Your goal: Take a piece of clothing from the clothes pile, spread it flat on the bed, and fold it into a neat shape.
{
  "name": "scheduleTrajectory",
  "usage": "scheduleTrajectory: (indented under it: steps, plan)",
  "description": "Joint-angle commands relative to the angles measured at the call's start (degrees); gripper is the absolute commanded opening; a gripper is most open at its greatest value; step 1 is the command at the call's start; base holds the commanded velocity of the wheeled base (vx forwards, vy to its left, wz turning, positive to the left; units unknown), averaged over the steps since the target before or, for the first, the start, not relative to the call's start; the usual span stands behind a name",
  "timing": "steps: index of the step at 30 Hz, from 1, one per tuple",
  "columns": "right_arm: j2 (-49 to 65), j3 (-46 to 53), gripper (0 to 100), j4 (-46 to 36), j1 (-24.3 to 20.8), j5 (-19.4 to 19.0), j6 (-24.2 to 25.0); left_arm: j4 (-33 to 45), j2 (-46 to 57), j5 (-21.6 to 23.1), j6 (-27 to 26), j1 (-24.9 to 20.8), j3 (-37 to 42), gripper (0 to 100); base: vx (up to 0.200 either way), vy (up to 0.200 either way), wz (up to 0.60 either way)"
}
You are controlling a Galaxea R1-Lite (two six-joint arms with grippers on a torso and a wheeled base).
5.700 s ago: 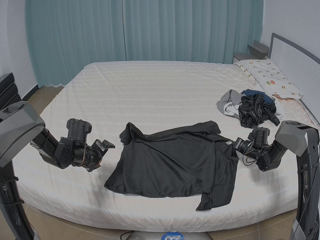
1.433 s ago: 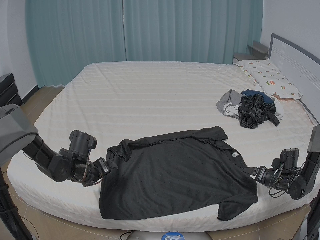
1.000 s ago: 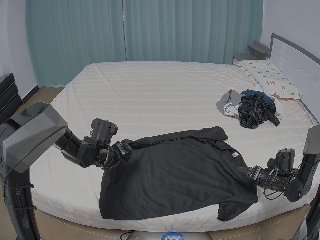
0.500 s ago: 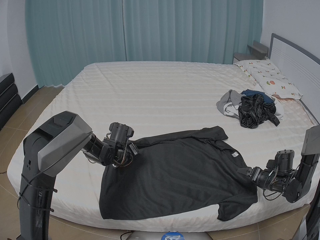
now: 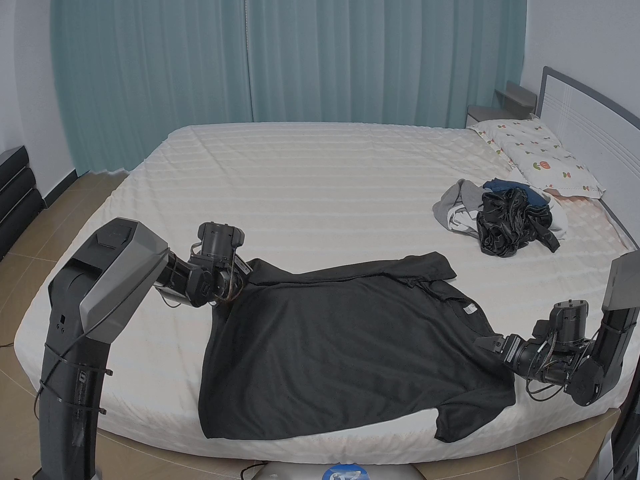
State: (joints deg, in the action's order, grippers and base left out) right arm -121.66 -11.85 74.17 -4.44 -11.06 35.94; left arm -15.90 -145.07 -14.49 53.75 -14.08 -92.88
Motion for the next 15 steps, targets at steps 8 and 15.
scheduleTrajectory:
  steps: [8,15]
  plan:
    - [-2.09,0.51,100,3.79,-0.4,1.74,0.1,-0.19,-7.86,0.52,0.04,4.06,-13.29,0,0.0,0.0,0.0]
    - [-6.48,2.53,100,12.4,-0.66,2.62,-0.08,-3.53,-9.36,0.08,-0.14,6.43,-18.13,0,0.0,0.0,0.0]
